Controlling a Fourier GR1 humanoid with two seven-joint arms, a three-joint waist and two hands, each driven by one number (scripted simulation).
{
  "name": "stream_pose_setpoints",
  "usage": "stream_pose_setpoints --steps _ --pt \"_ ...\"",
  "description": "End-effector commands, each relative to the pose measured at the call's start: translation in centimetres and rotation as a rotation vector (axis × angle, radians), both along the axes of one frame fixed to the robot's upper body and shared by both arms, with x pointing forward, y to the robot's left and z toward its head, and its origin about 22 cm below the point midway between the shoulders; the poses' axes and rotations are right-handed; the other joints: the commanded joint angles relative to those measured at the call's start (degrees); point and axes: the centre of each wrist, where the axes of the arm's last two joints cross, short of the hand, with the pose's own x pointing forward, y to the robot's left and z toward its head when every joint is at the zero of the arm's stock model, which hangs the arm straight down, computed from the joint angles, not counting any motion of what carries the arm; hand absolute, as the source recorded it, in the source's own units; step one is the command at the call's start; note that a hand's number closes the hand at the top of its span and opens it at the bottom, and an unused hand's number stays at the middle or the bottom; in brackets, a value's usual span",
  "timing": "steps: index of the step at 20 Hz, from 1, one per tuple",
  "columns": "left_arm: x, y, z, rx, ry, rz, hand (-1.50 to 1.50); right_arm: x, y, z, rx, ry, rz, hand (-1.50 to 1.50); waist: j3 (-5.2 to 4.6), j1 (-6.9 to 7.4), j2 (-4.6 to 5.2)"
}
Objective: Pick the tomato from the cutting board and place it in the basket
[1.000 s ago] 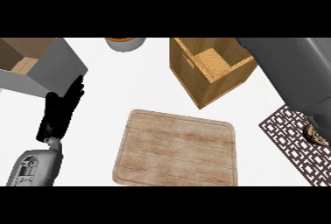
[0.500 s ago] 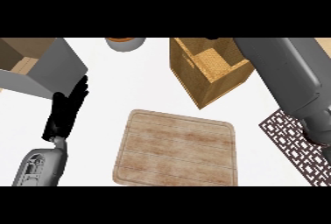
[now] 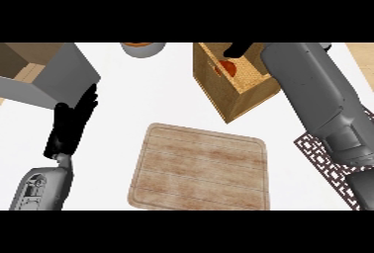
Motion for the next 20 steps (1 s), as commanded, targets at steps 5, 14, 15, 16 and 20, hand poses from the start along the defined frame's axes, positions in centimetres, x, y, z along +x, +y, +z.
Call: stream_pose_setpoints --steps 5,14,15,16,20 --pt "-0.1 -0.6 -0.5 0.000 0.000 0.010 0.00 0.3 -3.3 -1.3 0.206 -0.166 -0.052 -1.50 0.02 -0.17 0.02" --pt "-0.7 1.3 0.9 0.004 0.006 0.020 0.00 0.0 -10.2 2.1 0.369 -0.297 -0.295 -1.50 0.03 -0.81 -0.51" --pt "-1.5 2.1 -1.0 0.000 0.001 0.010 0.00 -0.2 -10.7 0.8 0.351 -0.275 -0.301 -1.50 -0.01 -0.98 -0.41" --pt "-1.1 1.0 -1.3 -0.002 0.022 0.019 0.00 -0.3 -12.3 3.5 0.427 -0.296 -0.331 -1.50 0.00 -1.16 -0.39" --pt "-0.3 2.5 0.8 0.013 -0.016 0.034 0.00 -2.0 -19.3 1.9 0.422 -0.247 -0.371 -1.50 0.02 -1.34 -0.41"
